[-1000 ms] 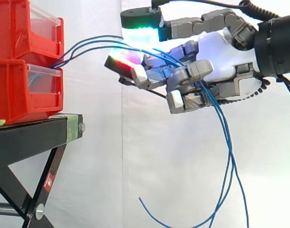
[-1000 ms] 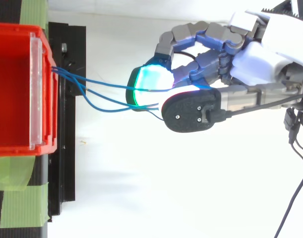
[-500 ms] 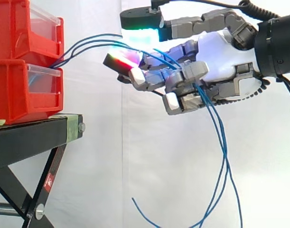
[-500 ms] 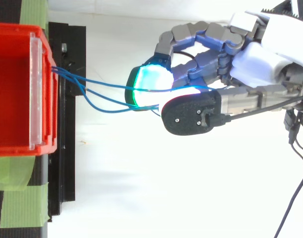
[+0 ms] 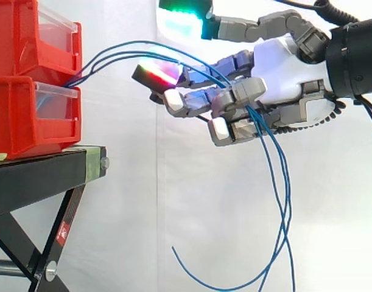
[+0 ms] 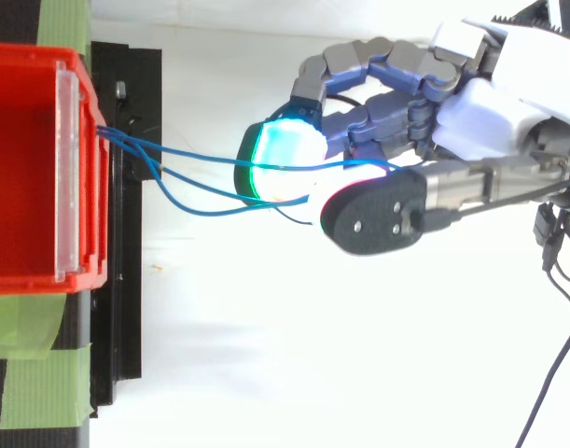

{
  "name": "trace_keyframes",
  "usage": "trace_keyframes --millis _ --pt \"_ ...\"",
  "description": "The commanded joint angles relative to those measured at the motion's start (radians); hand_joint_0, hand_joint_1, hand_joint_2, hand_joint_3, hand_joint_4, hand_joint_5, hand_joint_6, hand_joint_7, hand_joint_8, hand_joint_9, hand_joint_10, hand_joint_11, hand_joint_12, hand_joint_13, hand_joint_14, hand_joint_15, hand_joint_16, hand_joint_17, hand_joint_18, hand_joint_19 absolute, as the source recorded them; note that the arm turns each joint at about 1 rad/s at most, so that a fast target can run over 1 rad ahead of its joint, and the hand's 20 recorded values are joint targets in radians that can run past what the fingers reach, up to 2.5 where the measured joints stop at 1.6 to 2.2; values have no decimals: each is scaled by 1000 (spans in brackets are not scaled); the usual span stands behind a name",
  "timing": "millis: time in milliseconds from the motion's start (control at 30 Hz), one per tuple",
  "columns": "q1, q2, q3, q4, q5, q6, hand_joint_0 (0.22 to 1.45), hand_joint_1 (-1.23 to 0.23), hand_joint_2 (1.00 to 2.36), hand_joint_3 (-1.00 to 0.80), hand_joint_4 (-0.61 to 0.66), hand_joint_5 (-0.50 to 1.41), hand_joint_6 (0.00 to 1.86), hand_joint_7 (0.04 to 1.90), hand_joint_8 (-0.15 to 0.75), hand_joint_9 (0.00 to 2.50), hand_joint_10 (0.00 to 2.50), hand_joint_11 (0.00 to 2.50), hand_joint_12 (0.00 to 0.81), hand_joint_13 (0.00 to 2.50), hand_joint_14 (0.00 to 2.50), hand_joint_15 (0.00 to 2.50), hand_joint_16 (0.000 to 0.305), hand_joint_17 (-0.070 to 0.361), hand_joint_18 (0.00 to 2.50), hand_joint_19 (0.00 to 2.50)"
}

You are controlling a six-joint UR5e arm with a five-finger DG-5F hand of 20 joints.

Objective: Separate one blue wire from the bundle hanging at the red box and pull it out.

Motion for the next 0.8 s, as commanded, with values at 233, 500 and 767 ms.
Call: trace_keyframes --millis 233,500,767 --pt "0 0 0 1 1 0 600 -698 1013 -348 201 -204 832 1019 335 780 7 1181 355 756 1516 1233 46 104 836 1272" --pt "0 0 0 2 3 0 614 -758 1018 -271 183 -194 840 1032 341 810 8 1201 357 784 1498 1236 47 105 870 1270" --pt "0 0 0 2 1 -2 611 -762 1021 -233 162 -191 844 1043 341 825 7 1207 359 791 1493 1262 47 106 879 1266"
